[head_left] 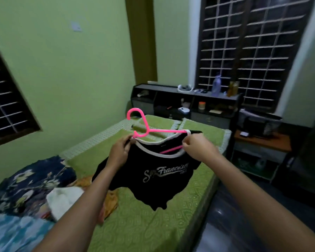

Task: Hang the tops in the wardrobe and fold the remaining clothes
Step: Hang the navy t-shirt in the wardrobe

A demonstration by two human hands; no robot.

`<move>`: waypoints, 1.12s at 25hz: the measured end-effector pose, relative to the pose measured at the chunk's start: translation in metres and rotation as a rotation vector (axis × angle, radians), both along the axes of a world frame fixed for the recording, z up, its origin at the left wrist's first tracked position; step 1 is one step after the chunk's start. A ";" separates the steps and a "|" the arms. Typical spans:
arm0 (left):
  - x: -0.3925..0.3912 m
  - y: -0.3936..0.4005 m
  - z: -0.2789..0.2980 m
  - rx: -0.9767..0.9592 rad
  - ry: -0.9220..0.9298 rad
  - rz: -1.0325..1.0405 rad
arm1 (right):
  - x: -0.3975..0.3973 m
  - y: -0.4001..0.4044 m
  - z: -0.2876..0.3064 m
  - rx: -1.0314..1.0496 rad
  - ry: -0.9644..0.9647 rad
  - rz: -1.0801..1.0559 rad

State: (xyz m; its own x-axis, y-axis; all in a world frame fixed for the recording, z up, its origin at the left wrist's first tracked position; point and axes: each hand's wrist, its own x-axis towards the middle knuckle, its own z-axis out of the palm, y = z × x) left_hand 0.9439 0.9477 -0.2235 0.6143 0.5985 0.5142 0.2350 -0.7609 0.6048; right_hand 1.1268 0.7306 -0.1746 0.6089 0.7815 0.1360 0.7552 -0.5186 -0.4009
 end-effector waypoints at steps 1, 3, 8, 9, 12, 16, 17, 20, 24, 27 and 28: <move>0.031 -0.004 0.011 0.023 -0.054 -0.040 | 0.027 -0.019 0.012 0.139 -0.055 -0.049; 0.084 -0.009 0.031 0.050 -0.123 -0.124 | 0.091 -0.050 0.031 0.288 -0.147 -0.094; 0.206 -0.025 0.064 -0.029 -0.166 -0.273 | 0.214 -0.091 0.049 -0.005 -0.238 -0.055; 0.229 -0.028 0.068 -0.034 -0.167 -0.299 | 0.228 -0.092 0.047 0.043 -0.314 -0.060; 0.294 -0.036 0.068 -0.019 -0.163 -0.374 | 0.268 -0.094 0.038 0.114 -0.395 -0.114; 0.384 -0.030 0.063 0.033 -0.108 -0.521 | 0.326 -0.089 0.032 0.149 -0.273 -0.174; 0.406 -0.025 0.064 0.045 -0.084 -0.568 | 0.342 -0.090 0.032 0.168 -0.257 -0.190; 0.468 0.004 0.067 0.069 0.031 -0.620 | 0.391 -0.099 0.036 0.227 -0.167 -0.279; 0.552 0.019 0.072 0.173 0.137 -0.575 | 0.443 -0.118 0.029 0.348 -0.061 -0.451; 0.614 -0.024 0.071 0.324 0.128 -0.645 | 0.477 -0.125 0.022 0.374 -0.031 -0.564; 0.632 -0.040 0.068 0.332 0.129 -0.680 | 0.488 -0.130 0.020 0.389 -0.018 -0.593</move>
